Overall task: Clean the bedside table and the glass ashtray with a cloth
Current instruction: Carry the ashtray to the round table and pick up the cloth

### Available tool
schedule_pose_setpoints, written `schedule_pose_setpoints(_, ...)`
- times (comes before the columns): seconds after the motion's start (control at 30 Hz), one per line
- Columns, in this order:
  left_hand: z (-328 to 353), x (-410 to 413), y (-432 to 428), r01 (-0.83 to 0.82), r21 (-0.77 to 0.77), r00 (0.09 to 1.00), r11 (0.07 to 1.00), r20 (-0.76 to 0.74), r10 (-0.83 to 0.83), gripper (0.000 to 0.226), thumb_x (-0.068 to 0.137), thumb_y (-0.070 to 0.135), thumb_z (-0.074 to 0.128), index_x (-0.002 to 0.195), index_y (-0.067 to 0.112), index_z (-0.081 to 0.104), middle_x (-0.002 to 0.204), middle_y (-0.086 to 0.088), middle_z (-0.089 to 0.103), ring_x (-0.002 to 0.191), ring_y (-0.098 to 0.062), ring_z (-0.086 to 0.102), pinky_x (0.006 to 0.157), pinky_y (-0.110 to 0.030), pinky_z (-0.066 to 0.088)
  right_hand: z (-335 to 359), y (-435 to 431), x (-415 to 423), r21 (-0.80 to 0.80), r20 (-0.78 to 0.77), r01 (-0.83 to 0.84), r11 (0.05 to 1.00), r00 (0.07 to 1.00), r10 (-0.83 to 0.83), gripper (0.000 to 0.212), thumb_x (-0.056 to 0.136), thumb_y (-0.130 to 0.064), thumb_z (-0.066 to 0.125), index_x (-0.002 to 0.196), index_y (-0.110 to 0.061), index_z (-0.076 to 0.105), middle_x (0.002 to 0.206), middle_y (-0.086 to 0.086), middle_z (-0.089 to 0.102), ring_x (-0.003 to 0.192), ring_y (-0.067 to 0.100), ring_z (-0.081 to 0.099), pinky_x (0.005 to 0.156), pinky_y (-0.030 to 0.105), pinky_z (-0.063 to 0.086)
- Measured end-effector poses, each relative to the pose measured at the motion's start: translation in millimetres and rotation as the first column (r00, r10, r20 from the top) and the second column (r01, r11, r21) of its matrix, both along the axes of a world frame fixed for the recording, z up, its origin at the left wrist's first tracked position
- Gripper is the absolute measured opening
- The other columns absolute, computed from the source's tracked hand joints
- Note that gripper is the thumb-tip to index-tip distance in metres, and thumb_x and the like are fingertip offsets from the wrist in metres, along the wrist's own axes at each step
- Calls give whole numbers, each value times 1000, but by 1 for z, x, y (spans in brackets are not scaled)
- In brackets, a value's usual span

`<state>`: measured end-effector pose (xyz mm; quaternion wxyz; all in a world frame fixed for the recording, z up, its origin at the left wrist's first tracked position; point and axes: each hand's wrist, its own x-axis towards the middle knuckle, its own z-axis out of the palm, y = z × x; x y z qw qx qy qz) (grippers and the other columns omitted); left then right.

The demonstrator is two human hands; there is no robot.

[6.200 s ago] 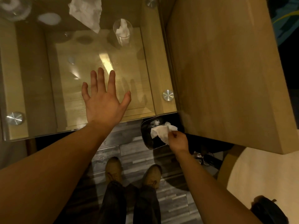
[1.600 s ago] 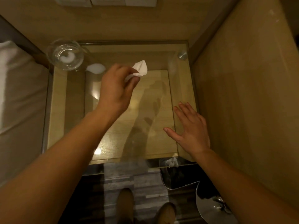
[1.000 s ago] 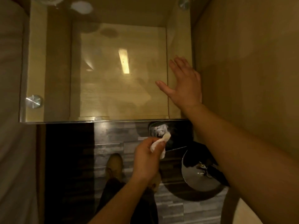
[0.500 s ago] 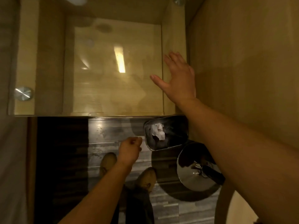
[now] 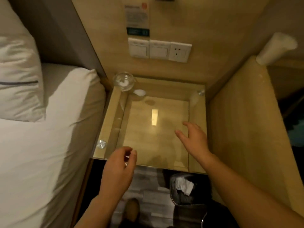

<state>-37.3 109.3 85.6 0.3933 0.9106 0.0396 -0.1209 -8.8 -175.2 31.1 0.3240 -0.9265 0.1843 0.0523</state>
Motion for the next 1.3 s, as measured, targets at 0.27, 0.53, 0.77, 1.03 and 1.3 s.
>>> schedule_pose_setpoints(0.27,17,168,21,160,325,939,932,241,-245,35,104,42,51,107,11,68,101,-9,69,92,-28,67,74,-44,55,42,47,118,96,54,-56,994,997,51,50,97,-46,62,136,-15,62,133,5,65,123,22,61,102,44,51)
schedule_pose_setpoints(0.53,-28,315,34,199,359,939,912,197,-282,31,104,39,52,99,10,62,94,-14,67,86,-35,65,63,-36,38,9,100,255,208,-1,52,977,999,-53,36,98,-34,64,125,-11,66,104,2,68,102,24,66,86,35,52)
schedule_pose_setpoints(0.77,-82,381,38,255,318,958,913,42,-282,36,105,44,50,104,9,58,101,-15,66,84,-32,62,63,-34,37,-29,130,337,233,-66,126,964,991,-113,31,97,-24,67,124,-9,67,105,8,70,102,25,65,84,27,46)
schedule_pose_setpoints(1.03,-114,406,33,255,202,967,946,-43,-251,39,106,36,54,108,0,66,104,-21,70,97,-38,66,70,-35,40,-54,135,356,170,-97,124,978,989,-108,14,90,-10,70,102,-2,73,88,12,72,90,30,68,81,36,52)
schedule_pose_setpoints(1.3,-101,395,31,307,193,949,932,3,-314,29,105,29,56,105,1,66,100,-20,69,93,-37,66,70,-35,41,-43,135,341,147,-91,110,983,991,-97,12,88,-4,64,91,-3,75,85,14,74,84,32,69,75,41,55)
